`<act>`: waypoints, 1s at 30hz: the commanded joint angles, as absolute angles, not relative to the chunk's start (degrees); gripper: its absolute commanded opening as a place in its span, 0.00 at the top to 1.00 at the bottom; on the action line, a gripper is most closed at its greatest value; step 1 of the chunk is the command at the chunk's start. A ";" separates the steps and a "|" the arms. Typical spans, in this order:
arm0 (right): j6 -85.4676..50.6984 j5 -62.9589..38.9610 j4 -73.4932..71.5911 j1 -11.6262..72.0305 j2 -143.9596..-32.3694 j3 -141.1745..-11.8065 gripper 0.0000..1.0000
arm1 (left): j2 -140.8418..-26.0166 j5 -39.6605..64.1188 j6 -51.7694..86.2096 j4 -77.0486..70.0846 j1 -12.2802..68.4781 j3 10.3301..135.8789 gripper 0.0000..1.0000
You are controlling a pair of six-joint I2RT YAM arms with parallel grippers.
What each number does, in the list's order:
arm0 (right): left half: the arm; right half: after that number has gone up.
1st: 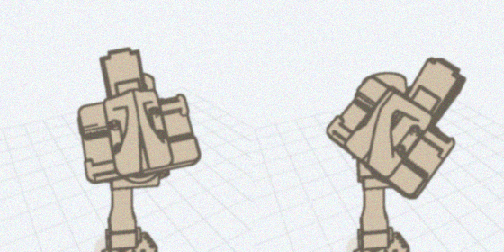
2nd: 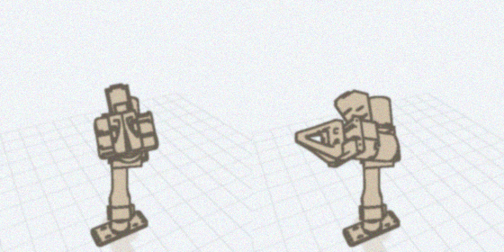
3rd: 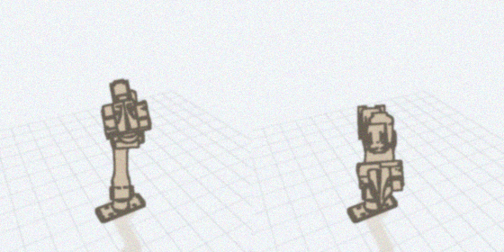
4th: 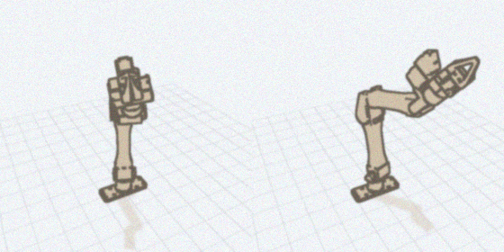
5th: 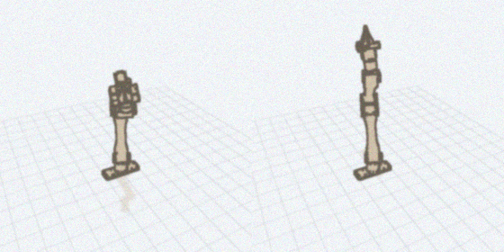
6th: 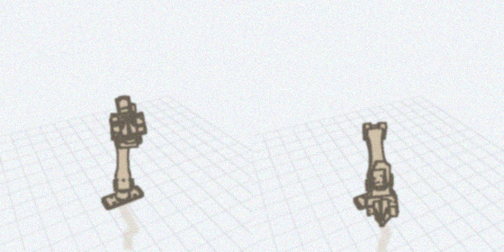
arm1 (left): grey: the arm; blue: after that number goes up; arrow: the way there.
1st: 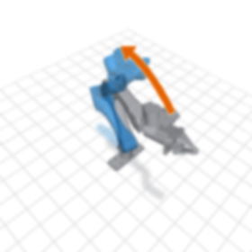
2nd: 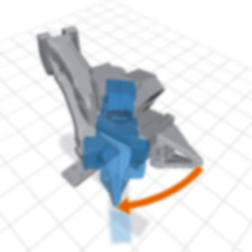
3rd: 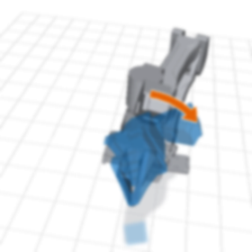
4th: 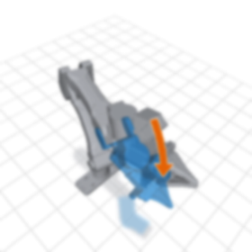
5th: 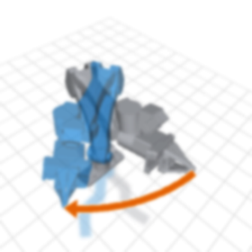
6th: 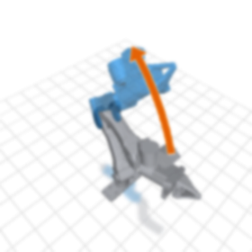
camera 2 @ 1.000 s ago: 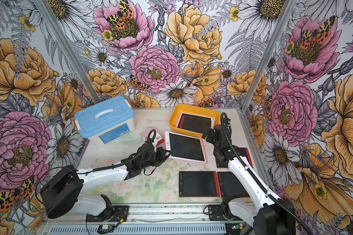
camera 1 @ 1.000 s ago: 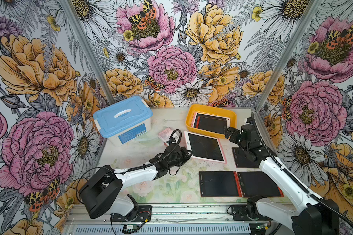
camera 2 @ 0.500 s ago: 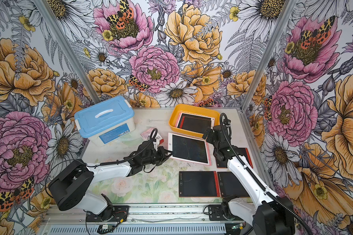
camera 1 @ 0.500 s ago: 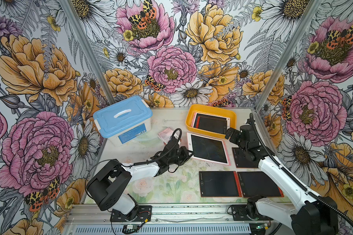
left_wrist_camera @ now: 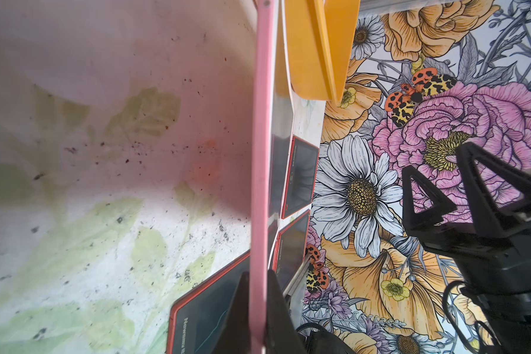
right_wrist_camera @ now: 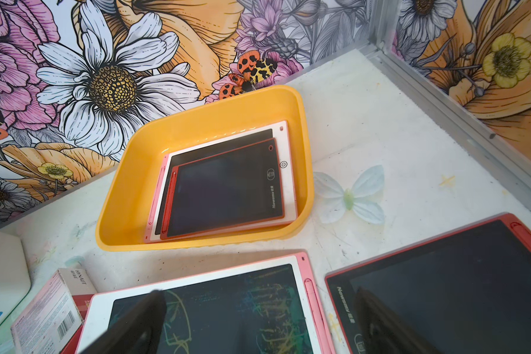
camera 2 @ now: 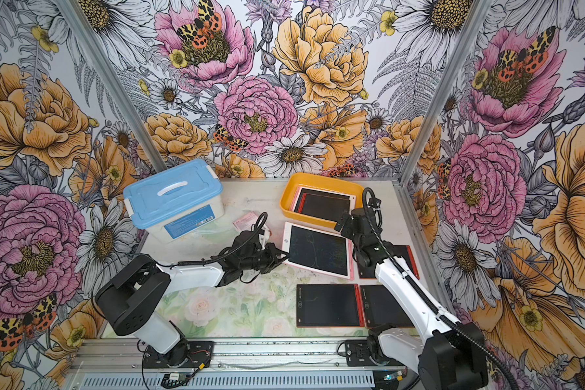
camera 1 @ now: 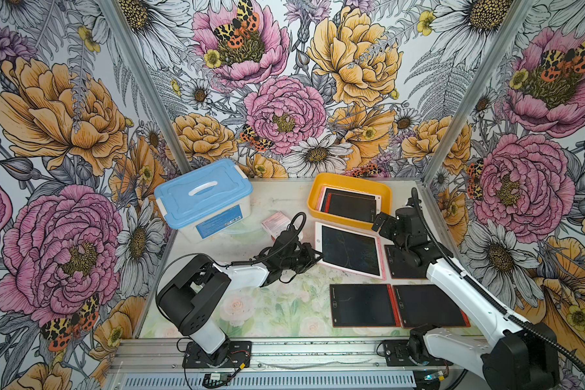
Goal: Take out the writing tablet from the storage box
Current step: Place the writing tablet at the center of the board.
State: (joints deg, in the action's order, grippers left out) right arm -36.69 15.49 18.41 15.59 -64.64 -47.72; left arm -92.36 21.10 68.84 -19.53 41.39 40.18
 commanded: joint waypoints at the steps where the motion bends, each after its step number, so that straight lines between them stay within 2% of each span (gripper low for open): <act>1: -37.53 17.12 18.18 16.08 -65.01 -47.72 0.01 | -92.35 19.95 68.42 -16.73 41.13 39.06 1.00; 13: -36.45 16.71 18.18 16.20 -66.40 -48.26 0.01 | -94.24 16.47 72.76 -19.60 42.27 36.81 1.00; 17: -36.54 16.75 18.08 16.29 -66.76 -48.17 0.01 | -94.22 16.00 73.34 -19.58 42.49 36.39 0.94; 25: -36.72 16.89 18.07 16.28 -66.80 -47.55 0.01 | -94.04 15.05 74.14 -18.37 42.85 35.85 0.71; 30: -36.56 16.88 18.10 16.31 -66.96 -47.73 0.01 | -93.47 14.57 74.14 -17.32 42.87 35.97 0.65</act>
State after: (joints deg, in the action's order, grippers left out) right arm -36.62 15.88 18.39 15.86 -66.54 -47.72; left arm -93.71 16.32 74.08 -17.74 42.52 35.99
